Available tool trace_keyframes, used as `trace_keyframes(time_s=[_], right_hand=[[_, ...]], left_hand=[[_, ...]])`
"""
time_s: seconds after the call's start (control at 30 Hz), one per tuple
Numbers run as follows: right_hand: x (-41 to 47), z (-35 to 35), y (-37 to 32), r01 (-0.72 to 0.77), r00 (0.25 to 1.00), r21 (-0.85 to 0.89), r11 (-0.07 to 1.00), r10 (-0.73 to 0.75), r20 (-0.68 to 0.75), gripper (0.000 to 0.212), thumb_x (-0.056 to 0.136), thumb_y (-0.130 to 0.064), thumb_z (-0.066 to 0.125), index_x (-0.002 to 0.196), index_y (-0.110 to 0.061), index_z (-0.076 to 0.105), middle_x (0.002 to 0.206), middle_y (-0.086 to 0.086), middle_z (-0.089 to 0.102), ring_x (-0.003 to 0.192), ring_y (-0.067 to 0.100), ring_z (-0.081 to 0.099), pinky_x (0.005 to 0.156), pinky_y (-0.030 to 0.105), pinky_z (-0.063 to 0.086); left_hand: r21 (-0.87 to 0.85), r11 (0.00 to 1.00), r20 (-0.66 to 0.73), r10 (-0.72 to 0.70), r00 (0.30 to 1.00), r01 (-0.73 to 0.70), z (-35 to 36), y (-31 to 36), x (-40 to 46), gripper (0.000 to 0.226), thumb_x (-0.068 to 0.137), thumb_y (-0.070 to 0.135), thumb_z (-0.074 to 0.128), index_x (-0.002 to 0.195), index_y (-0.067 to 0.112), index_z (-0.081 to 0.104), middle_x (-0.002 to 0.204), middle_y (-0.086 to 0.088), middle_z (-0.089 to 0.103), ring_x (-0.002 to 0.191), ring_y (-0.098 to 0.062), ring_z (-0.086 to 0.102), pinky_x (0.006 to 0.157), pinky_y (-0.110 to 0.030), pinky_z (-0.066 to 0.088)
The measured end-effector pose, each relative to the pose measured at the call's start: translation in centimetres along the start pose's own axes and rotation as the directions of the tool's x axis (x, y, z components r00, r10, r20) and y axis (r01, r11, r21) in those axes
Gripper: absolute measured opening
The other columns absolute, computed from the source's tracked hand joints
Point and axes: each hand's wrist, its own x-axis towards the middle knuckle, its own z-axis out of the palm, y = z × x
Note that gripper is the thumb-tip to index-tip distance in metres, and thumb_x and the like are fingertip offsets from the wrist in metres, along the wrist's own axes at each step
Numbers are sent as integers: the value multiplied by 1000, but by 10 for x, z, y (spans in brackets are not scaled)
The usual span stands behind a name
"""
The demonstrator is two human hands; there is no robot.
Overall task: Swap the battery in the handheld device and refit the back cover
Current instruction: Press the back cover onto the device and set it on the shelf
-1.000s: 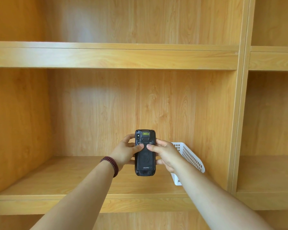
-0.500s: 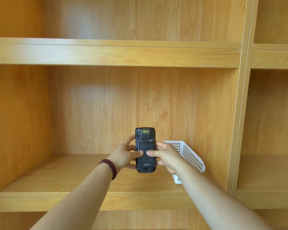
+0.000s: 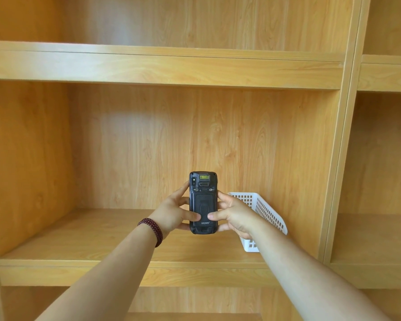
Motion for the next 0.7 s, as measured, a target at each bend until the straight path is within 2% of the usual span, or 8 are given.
trace_keyframes(time_s=[0.03, 0.1, 0.13, 0.2, 0.3, 0.47, 0.57, 0.7], right_hand=[[0, 0, 0, 1, 1000, -2, 1000, -1, -3, 65, 86, 12, 62, 134, -31, 53, 125, 7, 67, 109, 27, 67, 76, 45, 59], [0, -1, 2, -2, 1000, -8, 1000, 2, 4, 60, 85, 11, 63, 127, -33, 57, 125, 7, 67, 110, 28, 67, 81, 49, 59], [1, -2, 2, -9, 1000, -5, 1000, 9, 11, 55, 86, 9, 64, 121, -33, 59, 124, 7, 67, 110, 28, 67, 84, 52, 58], [2, -1, 4, -30, 1000, 11, 999, 30, 3, 41, 89, -3, 67, 120, -28, 63, 123, 7, 69, 112, 28, 66, 87, 57, 56], [5, 0, 6, -34, 996, 10, 999, 35, -83, 32, 94, -16, 64, 126, -20, 63, 120, 7, 70, 111, 27, 66, 83, 60, 57], [4, 1, 6, -39, 995, 40, 998, 42, -88, 21, 95, -14, 62, 112, -24, 67, 116, 8, 72, 107, 27, 68, 72, 53, 60], [5, 2, 6, -47, 995, 21, 999, 49, -87, 24, 93, -18, 65, 116, -24, 66, 118, 7, 71, 110, 27, 66, 72, 54, 60], [7, 7, 6, -81, 986, 3, 997, 81, -146, 34, 93, -31, 65, 124, -19, 60, 120, 7, 68, 109, 29, 66, 73, 60, 59]], left_hand=[[-1, 1000, 11, -4, 1000, 4, 0, 0, 0, 92, 74, -9, 75, 142, 41, 37, 120, -6, 64, 104, -25, 68, 72, -41, 60], [-14, 1000, 20, -9, 1000, 9, 1, 0, 0, 63, 79, 7, 77, 131, 33, 51, 118, -6, 67, 102, -26, 69, 75, -45, 60], [-24, 1000, 0, -13, 1000, 13, 1, 0, 0, 48, 83, 14, 75, 125, 26, 56, 115, -7, 69, 99, -26, 70, 75, -47, 61], [-41, 999, -61, -20, 998, 18, 2, -1, 1, 35, 89, 16, 68, 122, 16, 58, 110, -10, 72, 95, -27, 71, 72, -47, 61], [-41, 999, -84, -18, 996, 14, 5, -3, 2, 31, 90, 14, 66, 120, 12, 58, 109, -12, 72, 92, -27, 72, 68, -45, 61], [-27, 999, -70, -34, 997, 32, 6, -2, 1, 30, 90, 20, 68, 118, 15, 58, 107, -11, 73, 91, -26, 73, 68, -45, 61], [-10, 998, -82, -55, 995, 55, 6, 2, -1, 27, 92, 30, 64, 113, 14, 59, 105, -10, 73, 89, -29, 73, 71, -51, 61], [13, 999, -108, -45, 993, 46, 8, 3, -1, 25, 94, 26, 60, 112, 9, 58, 105, -14, 71, 86, -31, 74, 69, -52, 61]])
